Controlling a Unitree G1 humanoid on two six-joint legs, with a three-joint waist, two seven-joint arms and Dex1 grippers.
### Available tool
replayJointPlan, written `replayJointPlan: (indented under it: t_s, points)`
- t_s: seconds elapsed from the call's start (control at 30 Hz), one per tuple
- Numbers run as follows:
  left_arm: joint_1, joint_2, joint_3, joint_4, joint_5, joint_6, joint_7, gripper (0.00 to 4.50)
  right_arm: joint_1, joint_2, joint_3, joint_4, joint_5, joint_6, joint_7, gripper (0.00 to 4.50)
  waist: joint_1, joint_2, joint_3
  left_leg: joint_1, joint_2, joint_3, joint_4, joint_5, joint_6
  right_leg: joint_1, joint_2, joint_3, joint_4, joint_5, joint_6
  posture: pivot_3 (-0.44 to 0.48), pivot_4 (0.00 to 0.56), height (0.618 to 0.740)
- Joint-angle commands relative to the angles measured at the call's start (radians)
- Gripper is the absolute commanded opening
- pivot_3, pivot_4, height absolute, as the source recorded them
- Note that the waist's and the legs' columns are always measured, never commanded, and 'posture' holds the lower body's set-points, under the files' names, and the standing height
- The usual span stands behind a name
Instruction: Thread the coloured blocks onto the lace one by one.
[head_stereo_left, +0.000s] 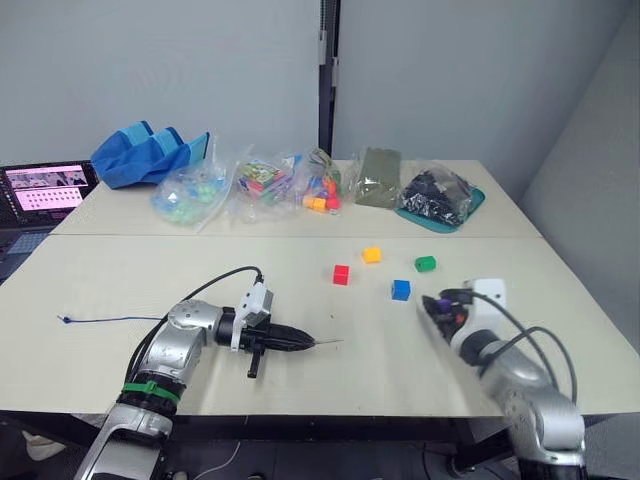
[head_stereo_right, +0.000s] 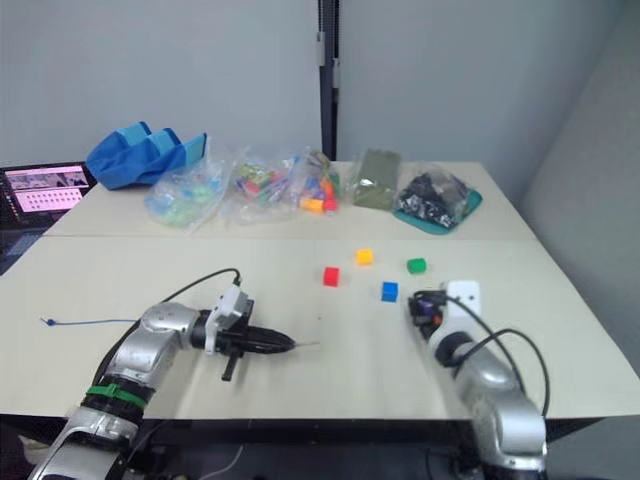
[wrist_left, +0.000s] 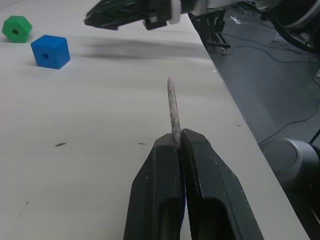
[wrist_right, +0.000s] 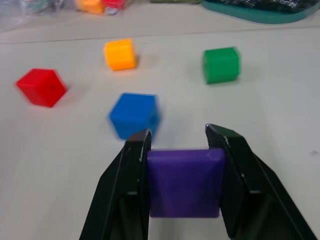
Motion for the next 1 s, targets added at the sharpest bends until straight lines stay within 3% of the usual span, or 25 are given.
replayJointPlan:
  t_s: [0.03,0.2,0.3,0.37,0.53,0.6,0.67,0.73,0.87,0.93,1.0]
  points:
    - [-0.045,-0.008,-0.016,0.042,0.013,-0.036,-0.041,0.0,0.053,0.089,0.102,-0.122,-0.019,0.041,-0.09,1.19,0.001,0.0,0.0,0.0,0.0,0.0,0.0,0.0,0.0,0.0,0.0,0.0,0.0,0.0,0.0,0.0,0.15,0.74]
    - [-0.064,-0.009,-0.024,0.085,0.022,-0.062,-0.077,0.0,0.09,0.172,0.155,-0.123,-0.022,0.047,-0.126,1.19,0.002,0.0,0.0,-0.001,0.0,0.0,0.0,0.0,0.0,0.0,0.0,0.0,0.0,0.0,0.0,0.0,0.15,0.74]
    - [-0.088,-0.013,-0.029,0.107,0.026,-0.066,-0.084,0.0,0.128,0.246,0.111,-0.114,0.021,0.039,-0.149,1.19,0.004,0.0,0.0,-0.001,0.0,0.0,0.0,0.0,0.0,-0.001,0.0,0.0,-0.001,0.0,0.0,0.0,0.15,0.74]
    - [-0.098,-0.011,-0.038,0.115,0.025,-0.069,-0.086,0.0,0.122,0.278,0.064,-0.126,0.072,0.044,-0.15,2.24,0.003,0.0,0.0,-0.002,0.0,0.0,0.0,0.0,0.0,-0.001,0.0,0.0,0.0,0.0,0.0,0.0,0.15,0.74]
    - [-0.101,-0.009,-0.035,0.122,0.026,-0.077,-0.083,0.0,0.099,0.312,-0.044,-0.156,0.265,0.085,-0.134,3.95,0.003,0.0,0.0,-0.002,0.0,0.0,0.0,0.0,0.0,-0.002,0.0,0.0,0.0,0.0,0.0,0.0,0.15,0.74]
    - [-0.098,-0.009,-0.026,0.123,0.028,-0.082,-0.074,0.0,0.089,0.274,-0.102,-0.167,0.348,0.11,-0.122,4.47,0.002,0.0,0.0,-0.002,0.0,0.0,-0.001,0.0,0.0,-0.002,0.0,0.0,0.0,0.0,0.0,0.0,0.15,0.74]
    - [-0.095,-0.007,-0.019,0.125,0.027,-0.085,-0.067,0.0,0.076,0.234,-0.135,-0.171,0.404,0.132,-0.119,4.47,0.002,0.0,0.0,-0.002,0.0,0.0,-0.001,0.0,0.0,-0.002,0.0,0.0,0.0,0.0,0.0,0.0,0.15,0.74]
    - [-0.077,-0.011,-0.008,0.113,0.025,-0.089,-0.044,0.0,0.009,0.089,-0.174,-0.161,0.477,0.196,-0.043,4.47,0.002,0.0,0.0,-0.002,0.0,0.0,0.0,0.0,0.0,-0.002,0.0,0.0,-0.001,0.0,0.0,0.0,0.15,0.74]
    - [-0.026,-0.011,-0.008,0.066,0.027,-0.092,-0.014,0.0,-0.119,-0.163,-0.133,-0.13,0.541,0.303,0.093,4.47,-0.002,0.0,0.0,-0.002,0.0,0.0,-0.001,0.0,0.001,-0.002,0.0,0.0,-0.001,0.0,0.0,0.0,0.15,0.74]
    - [0.001,-0.01,-0.008,0.024,0.021,-0.079,0.0,0.0,-0.188,-0.336,-0.054,-0.121,0.499,0.329,0.216,4.47,-0.004,0.001,0.001,-0.002,0.001,0.0,-0.001,-0.001,0.002,-0.002,0.0,0.0,-0.001,-0.001,-0.001,0.0,0.15,0.74]
    - [0.015,-0.009,-0.007,-0.003,0.017,-0.067,0.008,0.0,-0.216,-0.439,0.009,-0.114,0.457,0.322,0.288,4.47,0.0,0.001,0.001,-0.004,0.0,0.0,-0.001,-0.001,0.002,-0.003,0.0,0.0,-0.001,-0.001,-0.001,0.0,0.15,0.74]
